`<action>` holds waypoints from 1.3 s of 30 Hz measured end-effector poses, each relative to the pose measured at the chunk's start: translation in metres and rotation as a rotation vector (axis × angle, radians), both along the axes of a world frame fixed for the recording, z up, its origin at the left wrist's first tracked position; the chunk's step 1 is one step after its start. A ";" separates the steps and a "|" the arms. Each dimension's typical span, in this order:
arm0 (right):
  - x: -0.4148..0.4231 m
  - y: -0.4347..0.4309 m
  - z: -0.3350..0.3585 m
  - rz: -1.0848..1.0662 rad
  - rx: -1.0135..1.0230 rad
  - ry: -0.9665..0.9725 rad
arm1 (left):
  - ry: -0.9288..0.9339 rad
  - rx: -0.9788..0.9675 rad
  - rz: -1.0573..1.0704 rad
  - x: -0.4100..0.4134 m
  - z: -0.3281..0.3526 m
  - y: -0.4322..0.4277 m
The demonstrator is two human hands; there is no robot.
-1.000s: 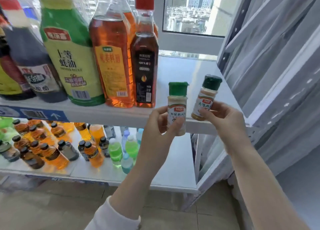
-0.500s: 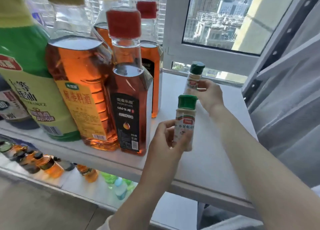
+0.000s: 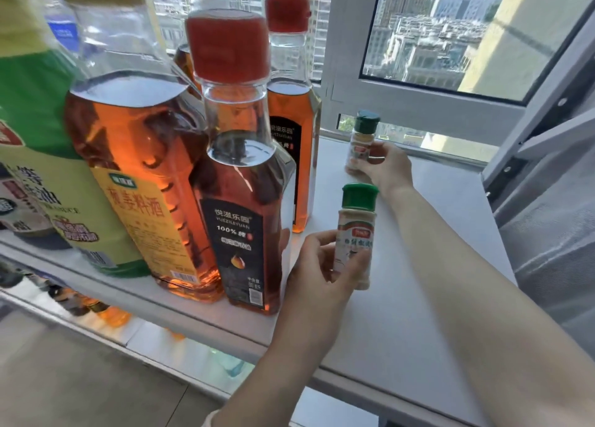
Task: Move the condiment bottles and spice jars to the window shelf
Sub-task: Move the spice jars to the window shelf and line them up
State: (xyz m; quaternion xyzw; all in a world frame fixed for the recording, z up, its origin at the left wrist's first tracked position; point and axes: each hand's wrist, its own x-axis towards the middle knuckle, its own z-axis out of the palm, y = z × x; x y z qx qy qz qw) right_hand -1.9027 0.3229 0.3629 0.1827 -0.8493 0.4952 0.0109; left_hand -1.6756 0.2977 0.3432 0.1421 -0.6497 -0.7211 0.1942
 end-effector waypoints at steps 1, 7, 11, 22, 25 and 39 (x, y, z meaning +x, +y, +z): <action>-0.001 0.001 -0.001 0.003 0.005 0.007 | -0.001 -0.001 0.002 -0.001 0.000 -0.001; -0.004 0.002 -0.004 0.027 0.012 0.018 | -0.008 -0.028 0.011 -0.002 -0.001 -0.001; -0.007 0.001 -0.004 0.005 0.017 0.032 | 0.008 -0.016 -0.002 -0.002 0.001 -0.001; 0.040 0.037 0.043 0.147 -0.253 -0.092 | -0.007 -0.038 0.007 -0.010 0.007 -0.004; 0.071 0.051 0.061 0.382 -0.282 -0.265 | -0.011 -0.034 0.010 -0.018 0.012 -0.002; 0.096 0.074 0.062 0.403 -0.316 -0.297 | -0.103 -0.191 0.006 -0.028 0.026 0.004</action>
